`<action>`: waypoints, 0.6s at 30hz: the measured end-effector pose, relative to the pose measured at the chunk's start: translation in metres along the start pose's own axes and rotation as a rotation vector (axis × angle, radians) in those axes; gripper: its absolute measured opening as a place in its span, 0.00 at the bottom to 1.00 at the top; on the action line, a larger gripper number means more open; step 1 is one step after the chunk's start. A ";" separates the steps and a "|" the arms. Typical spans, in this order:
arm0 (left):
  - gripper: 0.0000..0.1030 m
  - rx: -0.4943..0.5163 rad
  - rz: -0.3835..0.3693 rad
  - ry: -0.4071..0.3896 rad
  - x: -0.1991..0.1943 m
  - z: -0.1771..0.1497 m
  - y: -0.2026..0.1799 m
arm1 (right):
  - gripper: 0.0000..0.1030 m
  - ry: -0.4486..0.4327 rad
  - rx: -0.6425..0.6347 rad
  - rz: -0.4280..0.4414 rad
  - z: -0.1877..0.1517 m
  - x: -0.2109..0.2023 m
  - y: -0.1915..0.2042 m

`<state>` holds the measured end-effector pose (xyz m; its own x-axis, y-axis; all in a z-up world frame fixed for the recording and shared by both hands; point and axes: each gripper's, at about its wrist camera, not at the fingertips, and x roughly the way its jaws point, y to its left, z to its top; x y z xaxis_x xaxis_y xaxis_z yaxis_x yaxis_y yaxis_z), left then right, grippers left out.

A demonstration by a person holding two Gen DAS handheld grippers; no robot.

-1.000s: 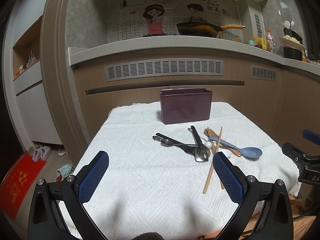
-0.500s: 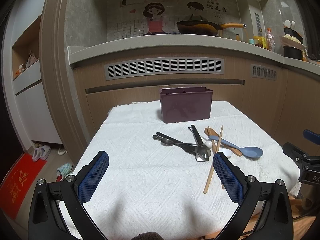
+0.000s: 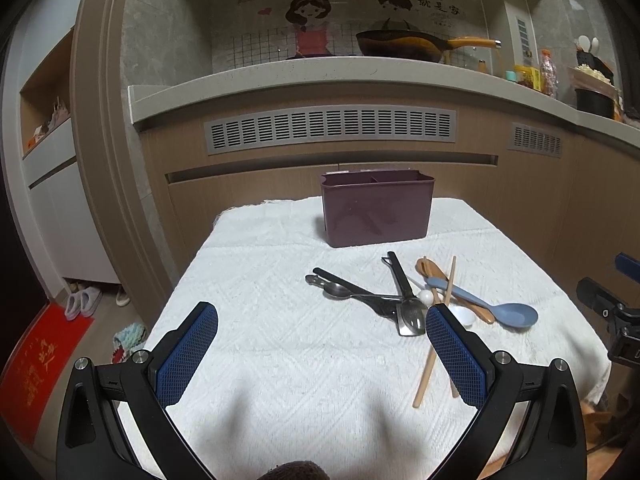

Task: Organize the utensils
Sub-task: 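Grasp the light blue plastic spoon with the right tool and lift it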

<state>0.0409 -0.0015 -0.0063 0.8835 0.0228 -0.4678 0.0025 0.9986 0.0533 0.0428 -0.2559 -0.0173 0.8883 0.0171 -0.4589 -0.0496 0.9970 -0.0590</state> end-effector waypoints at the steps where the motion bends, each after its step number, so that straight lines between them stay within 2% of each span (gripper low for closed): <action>1: 1.00 0.007 -0.001 0.009 0.005 0.002 -0.001 | 1.00 0.000 -0.004 0.001 0.003 0.003 0.000; 9: 1.00 0.037 -0.070 0.076 0.046 0.018 -0.006 | 1.00 0.046 -0.054 0.036 0.024 0.038 0.008; 14: 1.00 0.038 -0.143 0.122 0.074 0.029 -0.008 | 1.00 0.117 -0.104 0.084 0.028 0.073 0.023; 18: 1.00 0.026 -0.145 0.130 0.093 0.035 0.000 | 0.99 0.194 -0.126 0.115 0.031 0.107 0.033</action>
<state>0.1398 -0.0013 -0.0188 0.8050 -0.1134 -0.5823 0.1391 0.9903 -0.0006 0.1505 -0.2189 -0.0407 0.7701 0.1031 -0.6296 -0.2126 0.9719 -0.1009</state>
